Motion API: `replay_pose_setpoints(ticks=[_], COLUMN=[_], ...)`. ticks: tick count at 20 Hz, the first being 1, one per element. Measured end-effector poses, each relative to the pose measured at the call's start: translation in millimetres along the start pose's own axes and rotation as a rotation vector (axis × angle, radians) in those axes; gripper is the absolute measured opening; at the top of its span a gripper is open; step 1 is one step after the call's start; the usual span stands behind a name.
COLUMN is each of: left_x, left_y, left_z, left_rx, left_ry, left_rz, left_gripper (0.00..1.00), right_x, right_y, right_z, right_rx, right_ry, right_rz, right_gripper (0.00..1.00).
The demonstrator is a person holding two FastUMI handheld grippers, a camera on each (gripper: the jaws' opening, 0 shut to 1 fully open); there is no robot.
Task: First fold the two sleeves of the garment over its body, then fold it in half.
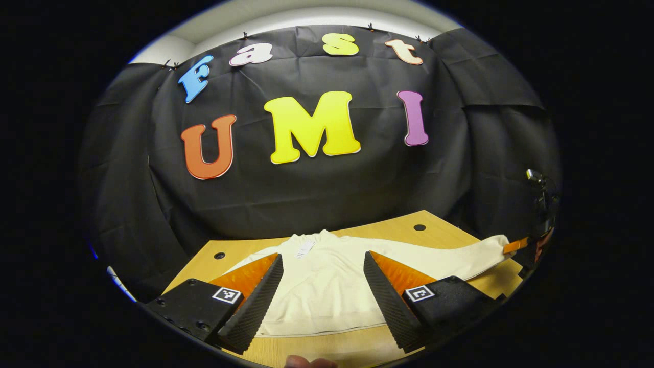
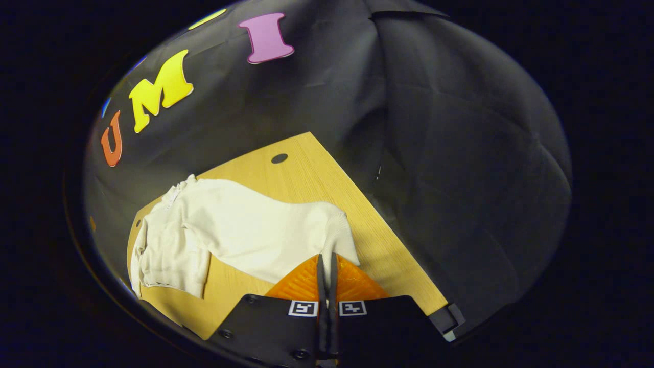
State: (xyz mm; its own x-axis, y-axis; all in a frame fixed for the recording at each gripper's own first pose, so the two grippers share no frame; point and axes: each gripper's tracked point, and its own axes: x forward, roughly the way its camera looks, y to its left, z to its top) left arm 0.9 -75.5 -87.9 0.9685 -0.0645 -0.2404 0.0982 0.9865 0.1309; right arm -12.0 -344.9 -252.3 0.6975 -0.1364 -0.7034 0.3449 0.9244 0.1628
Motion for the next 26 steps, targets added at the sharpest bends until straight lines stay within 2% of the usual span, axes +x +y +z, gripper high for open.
replay_pose_setpoints(ticks=[7,15,21,26], left_x=[6,0,-20,-42], left_y=[38,92,148,187], left_z=[-7,-18,-31,-42], left_rx=[-0.069,-0.121,-0.159,-0.189], left_ry=[0.006,0.009,0.015,0.028], left_rz=[0.045,0.104,0.200,0.276], left_gripper=[1.00,1.00,1.00,1.00], right_x=[-21,-22,-8,7], right_y=[71,206,322,400], right_z=[86,161,171,149], right_rx=[-0.087,-0.250,-0.354,-0.418], right_ry=[-0.117,-0.213,-0.229,-0.202], right_rz=[0.059,0.184,0.288,0.360], right_gripper=[0.01,0.01,0.01,0.01])
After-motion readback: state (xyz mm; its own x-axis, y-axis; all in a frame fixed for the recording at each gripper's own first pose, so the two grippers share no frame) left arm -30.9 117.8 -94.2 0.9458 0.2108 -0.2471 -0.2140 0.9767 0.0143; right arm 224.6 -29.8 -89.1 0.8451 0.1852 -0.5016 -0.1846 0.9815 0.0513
